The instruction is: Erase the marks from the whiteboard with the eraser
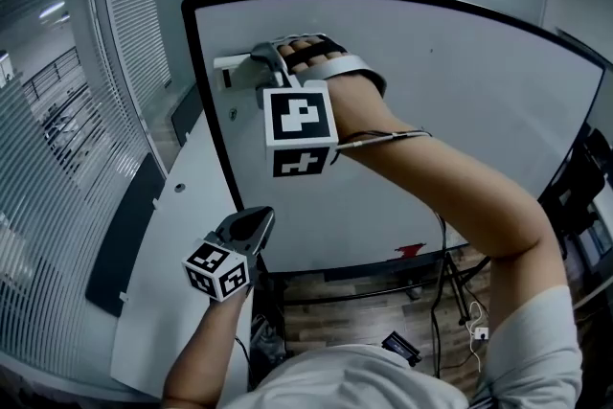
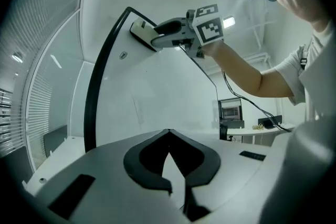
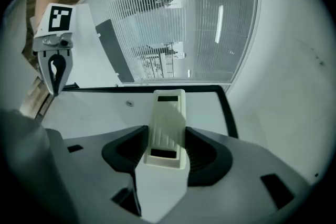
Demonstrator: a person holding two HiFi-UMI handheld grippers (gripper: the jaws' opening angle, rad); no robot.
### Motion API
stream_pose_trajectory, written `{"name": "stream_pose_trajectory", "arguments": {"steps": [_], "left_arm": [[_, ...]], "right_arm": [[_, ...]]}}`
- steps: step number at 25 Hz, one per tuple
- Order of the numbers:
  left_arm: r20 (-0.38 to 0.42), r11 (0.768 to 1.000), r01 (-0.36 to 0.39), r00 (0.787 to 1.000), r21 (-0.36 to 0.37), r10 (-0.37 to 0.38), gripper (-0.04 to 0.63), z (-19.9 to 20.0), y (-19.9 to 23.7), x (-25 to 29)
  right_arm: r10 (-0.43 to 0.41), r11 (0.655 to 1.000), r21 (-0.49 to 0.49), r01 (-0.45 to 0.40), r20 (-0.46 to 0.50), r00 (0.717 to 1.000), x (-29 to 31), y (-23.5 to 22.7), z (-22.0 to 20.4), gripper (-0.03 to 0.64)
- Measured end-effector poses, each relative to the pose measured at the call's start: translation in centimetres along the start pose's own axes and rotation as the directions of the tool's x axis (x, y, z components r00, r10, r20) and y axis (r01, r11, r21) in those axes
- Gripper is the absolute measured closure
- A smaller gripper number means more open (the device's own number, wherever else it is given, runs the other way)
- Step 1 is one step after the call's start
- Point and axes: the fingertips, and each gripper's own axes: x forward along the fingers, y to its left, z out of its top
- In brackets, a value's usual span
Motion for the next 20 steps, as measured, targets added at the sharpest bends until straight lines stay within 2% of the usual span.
{"name": "stream_pose_trajectory", "arguments": {"steps": [5,8,11,20], "left_arm": [[0.016,1.0,-0.007,1.0,-0.011,0.007,0.588,0.2,0.8,-0.7],[0.014,1.0,-0.02,1.0,-0.024,0.02,0.588,-0.1,1.2,-1.0],[0.003,1.0,-0.029,1.0,-0.012,0.029,0.588,-0.4,1.3,-1.2],[0.001,0.999,-0.039,0.999,-0.037,0.039,0.588,-1.0,2.4,-1.2]], "right_arm": [[-0.074,0.997,0.035,0.074,0.005,0.997,-0.5,-6.9,0.8,0.383],[-0.094,0.995,0.034,0.093,-0.001,0.996,-0.7,-8.3,1.4,0.383],[-0.115,0.993,-0.02,0.115,-0.008,0.993,-0.6,-7.2,2.0,0.383],[-0.02,0.997,-0.078,0.022,0.021,1.0,1.7,2.4,3.6,0.383]]}}
